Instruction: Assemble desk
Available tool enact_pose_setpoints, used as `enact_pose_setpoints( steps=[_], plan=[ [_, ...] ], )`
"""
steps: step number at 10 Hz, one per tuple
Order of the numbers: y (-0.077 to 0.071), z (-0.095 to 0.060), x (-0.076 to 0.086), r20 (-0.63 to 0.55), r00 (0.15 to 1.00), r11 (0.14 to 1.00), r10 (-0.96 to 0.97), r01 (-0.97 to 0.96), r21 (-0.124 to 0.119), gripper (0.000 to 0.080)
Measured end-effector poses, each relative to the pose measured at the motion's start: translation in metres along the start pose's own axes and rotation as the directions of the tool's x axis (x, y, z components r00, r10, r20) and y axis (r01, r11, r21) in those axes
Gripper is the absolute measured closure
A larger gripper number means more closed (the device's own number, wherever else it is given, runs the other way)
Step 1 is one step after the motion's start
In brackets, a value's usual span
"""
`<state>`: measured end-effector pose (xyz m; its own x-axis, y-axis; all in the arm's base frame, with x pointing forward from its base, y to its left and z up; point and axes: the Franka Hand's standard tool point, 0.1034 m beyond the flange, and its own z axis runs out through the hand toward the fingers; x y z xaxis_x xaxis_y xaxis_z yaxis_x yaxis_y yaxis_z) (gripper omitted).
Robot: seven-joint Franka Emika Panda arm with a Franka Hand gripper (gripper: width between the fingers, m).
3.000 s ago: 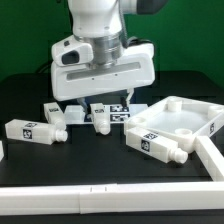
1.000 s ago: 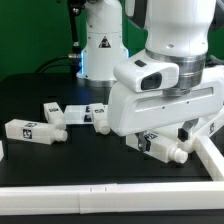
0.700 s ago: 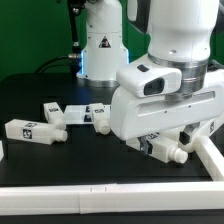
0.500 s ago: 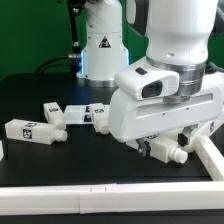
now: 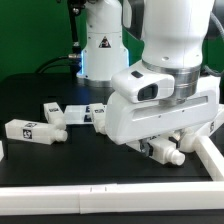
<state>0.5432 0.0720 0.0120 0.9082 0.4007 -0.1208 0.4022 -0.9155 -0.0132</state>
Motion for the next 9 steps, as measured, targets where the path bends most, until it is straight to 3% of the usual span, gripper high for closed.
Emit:
enact_pose_setpoints(
  steps=[1,2,4,6,9],
  plan=[
    [0.0,0.0,0.0,0.0,1.0,1.0,0.0,0.0,0.0,0.0515],
    [0.004,-0.002,-0.001,0.002,0.999,0.999,-0.034,0.034,0.0,0.0515],
    [0.028,-0.019,-0.004,-0.004,0.997,0.997,-0.082,0.082,-0.003,0.0515],
    [0.063,-0.03,-0.007,-0.002,0.985,0.985,-0.174,0.174,-0.005,0.0515],
    [0.062,-0.03,-0.007,-0.005,0.982,0.982,-0.189,0.189,-0.005,0.0514]
  ],
)
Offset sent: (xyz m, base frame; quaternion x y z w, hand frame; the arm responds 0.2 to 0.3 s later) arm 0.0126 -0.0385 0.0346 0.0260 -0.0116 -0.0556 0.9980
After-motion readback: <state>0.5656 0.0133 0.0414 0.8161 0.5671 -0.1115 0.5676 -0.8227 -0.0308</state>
